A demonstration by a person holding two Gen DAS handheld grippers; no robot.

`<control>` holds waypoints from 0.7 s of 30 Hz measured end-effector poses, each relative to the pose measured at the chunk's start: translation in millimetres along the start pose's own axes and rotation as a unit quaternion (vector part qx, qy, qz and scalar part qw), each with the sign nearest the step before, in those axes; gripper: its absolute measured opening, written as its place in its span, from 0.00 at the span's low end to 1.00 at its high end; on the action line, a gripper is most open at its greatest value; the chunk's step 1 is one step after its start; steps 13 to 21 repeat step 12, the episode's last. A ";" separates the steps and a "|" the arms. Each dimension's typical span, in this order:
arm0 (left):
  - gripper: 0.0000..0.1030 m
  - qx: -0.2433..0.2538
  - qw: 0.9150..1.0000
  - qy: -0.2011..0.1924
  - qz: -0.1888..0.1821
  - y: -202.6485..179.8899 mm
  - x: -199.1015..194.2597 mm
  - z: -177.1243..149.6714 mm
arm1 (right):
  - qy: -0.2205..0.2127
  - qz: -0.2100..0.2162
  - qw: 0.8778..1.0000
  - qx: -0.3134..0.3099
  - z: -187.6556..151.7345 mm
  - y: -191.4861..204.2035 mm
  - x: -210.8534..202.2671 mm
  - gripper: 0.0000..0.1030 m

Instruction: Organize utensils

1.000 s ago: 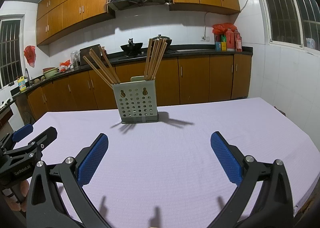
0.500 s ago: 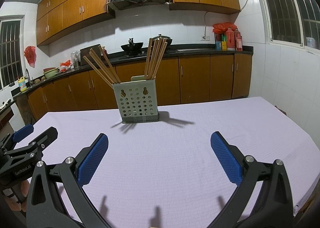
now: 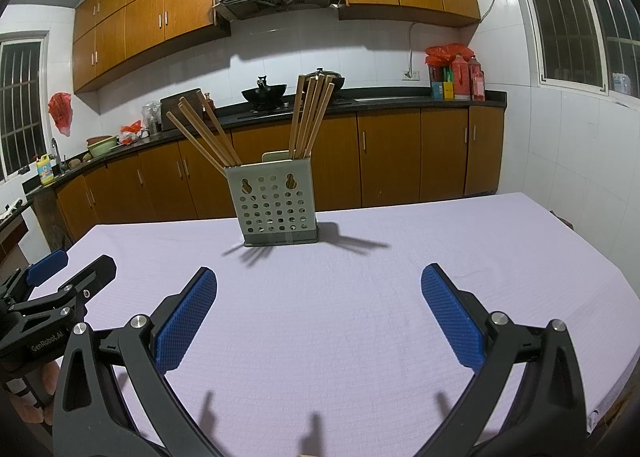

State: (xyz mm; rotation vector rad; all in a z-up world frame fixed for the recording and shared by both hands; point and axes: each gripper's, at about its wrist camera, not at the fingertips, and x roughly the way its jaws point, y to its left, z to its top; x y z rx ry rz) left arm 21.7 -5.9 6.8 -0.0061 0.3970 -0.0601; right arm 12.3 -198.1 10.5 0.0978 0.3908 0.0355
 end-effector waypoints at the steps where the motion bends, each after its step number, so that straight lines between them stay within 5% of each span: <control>1: 0.96 0.000 1.000 0.000 0.000 0.2 -0.2 -0.2 | 0.000 0.000 1.000 0.000 0.0 0.2 -0.1 0.98; 21: 0.96 -0.004 1.000 0.006 0.001 4.6 3.9 -4.3 | 0.000 0.001 1.000 0.003 -1.9 2.1 -1.4 0.98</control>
